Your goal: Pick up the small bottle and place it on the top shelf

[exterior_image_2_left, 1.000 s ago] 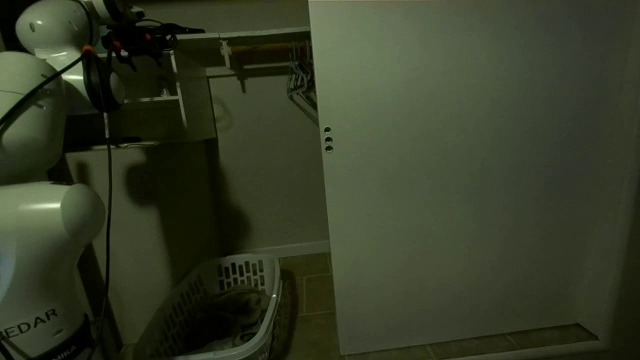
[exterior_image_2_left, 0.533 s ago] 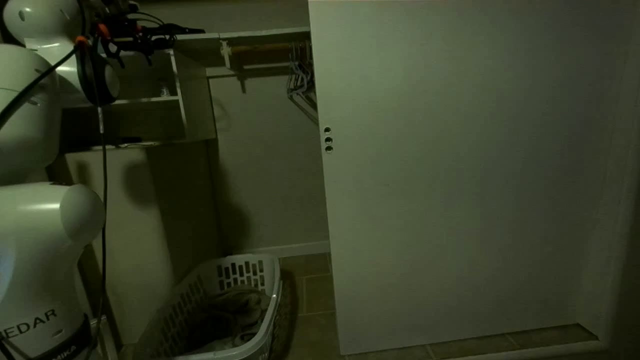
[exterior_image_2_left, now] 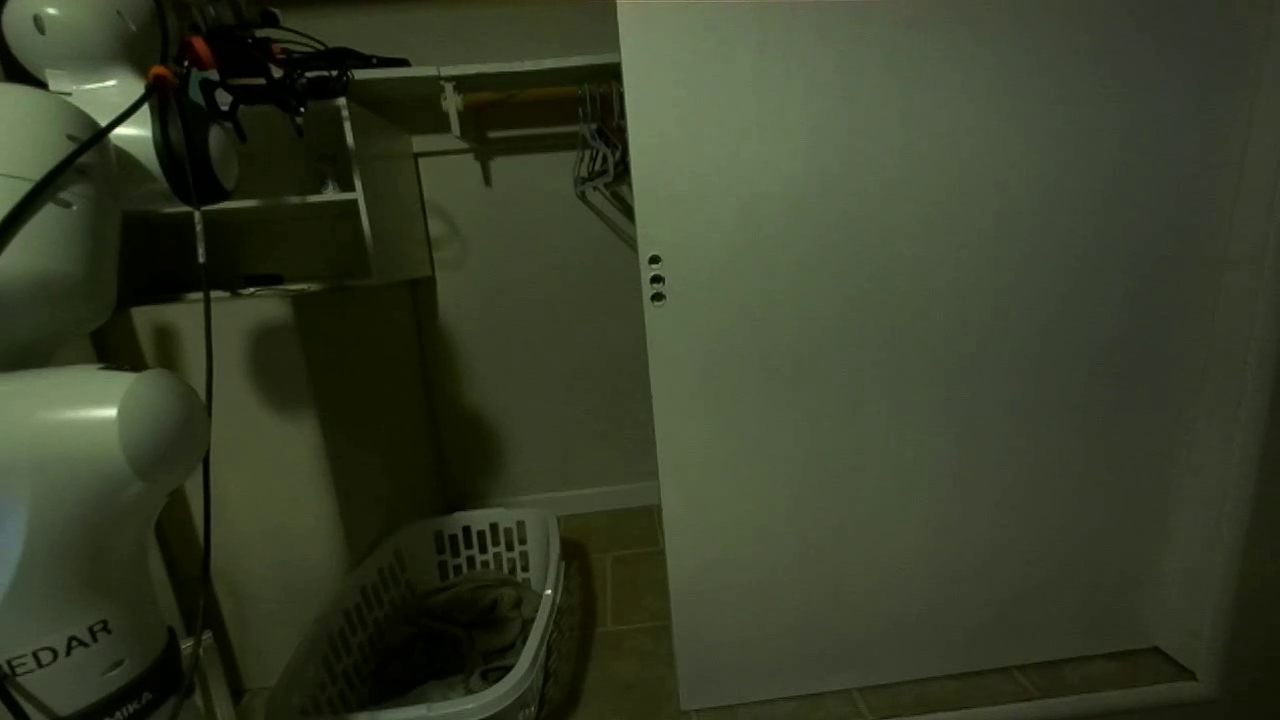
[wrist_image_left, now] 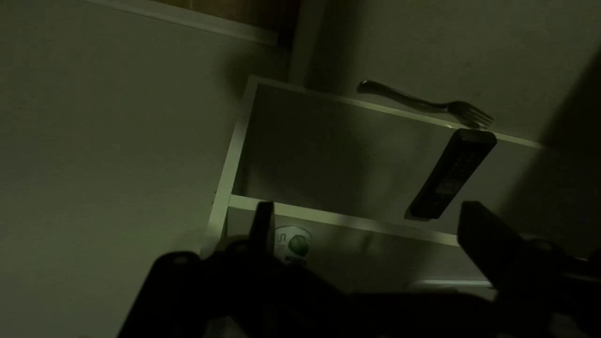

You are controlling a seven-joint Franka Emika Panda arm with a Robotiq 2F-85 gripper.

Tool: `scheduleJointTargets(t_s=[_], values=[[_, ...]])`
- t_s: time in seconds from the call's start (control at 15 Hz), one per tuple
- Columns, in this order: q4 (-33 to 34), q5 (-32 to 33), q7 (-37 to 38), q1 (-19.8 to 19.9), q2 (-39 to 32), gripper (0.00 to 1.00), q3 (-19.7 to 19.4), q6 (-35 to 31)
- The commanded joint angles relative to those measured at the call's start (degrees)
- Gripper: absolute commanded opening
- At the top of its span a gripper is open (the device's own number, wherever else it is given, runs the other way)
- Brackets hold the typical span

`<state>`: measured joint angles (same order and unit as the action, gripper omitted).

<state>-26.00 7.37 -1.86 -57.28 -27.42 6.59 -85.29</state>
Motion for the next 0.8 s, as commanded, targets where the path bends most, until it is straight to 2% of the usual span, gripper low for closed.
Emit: scheduleJointTargets(t_s=[0.0, 0.4, 0.73], values=[[-0.1, 0.0, -0.1, 0.2, 0.1, 1.0, 0.2, 0.0], [-0.1, 0.0, -0.1, 0.2, 0.1, 1.0, 0.2, 0.0], [-0.5, 1.6, 0.6, -2.1, 1.7, 1.0, -0.2, 5.1]])
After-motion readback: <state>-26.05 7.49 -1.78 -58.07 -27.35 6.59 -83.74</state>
